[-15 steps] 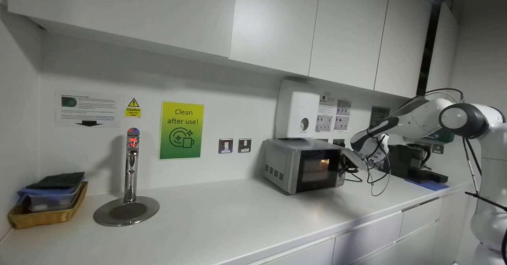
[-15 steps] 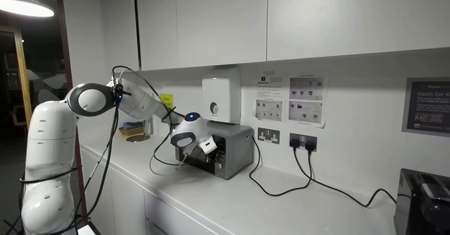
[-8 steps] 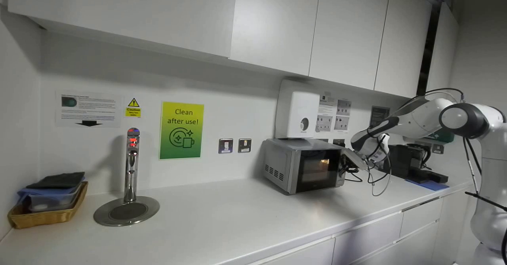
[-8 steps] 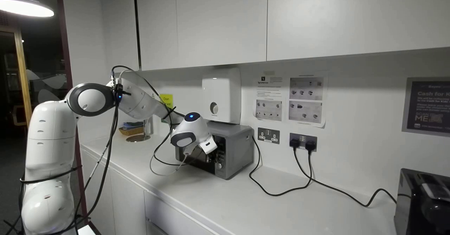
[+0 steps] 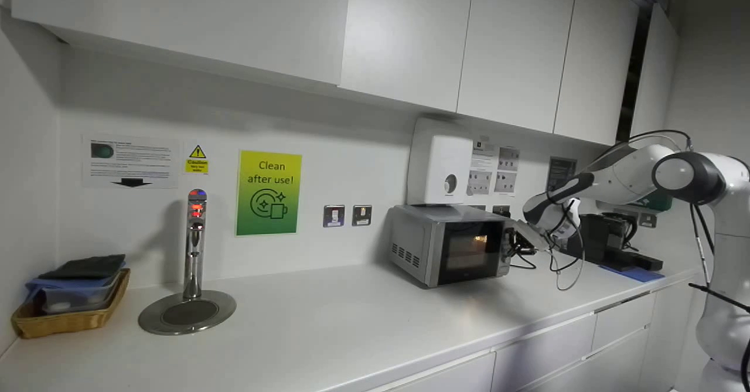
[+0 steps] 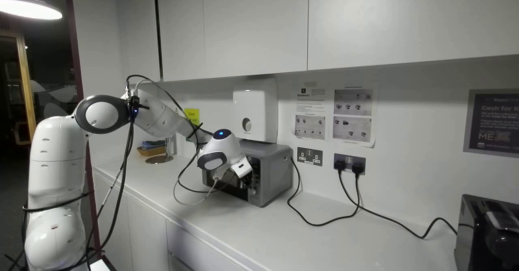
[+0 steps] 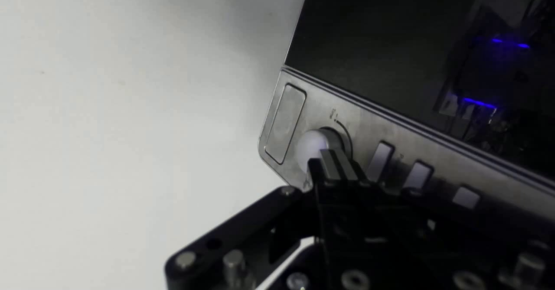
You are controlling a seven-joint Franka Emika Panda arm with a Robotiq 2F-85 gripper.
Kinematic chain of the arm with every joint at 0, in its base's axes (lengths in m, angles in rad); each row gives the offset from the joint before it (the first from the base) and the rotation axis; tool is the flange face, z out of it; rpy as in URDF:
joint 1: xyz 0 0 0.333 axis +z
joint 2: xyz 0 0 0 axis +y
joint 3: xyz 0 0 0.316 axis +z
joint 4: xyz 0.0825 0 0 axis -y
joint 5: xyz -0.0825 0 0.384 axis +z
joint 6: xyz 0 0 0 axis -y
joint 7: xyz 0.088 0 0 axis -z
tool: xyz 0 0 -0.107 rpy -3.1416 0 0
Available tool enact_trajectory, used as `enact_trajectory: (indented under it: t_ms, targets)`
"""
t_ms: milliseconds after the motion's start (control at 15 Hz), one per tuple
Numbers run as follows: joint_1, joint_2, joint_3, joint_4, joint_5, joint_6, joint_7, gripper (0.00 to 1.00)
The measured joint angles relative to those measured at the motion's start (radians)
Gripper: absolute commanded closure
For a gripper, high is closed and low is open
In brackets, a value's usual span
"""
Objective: Press a button on the microwave
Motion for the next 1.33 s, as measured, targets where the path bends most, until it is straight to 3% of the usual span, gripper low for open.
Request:
enact_trajectory:
  t_ms: [1333]
  targets:
    - [0.029, -0.013, 0.012, -0.006, -0.001, 0.018, 0.0, 1.0]
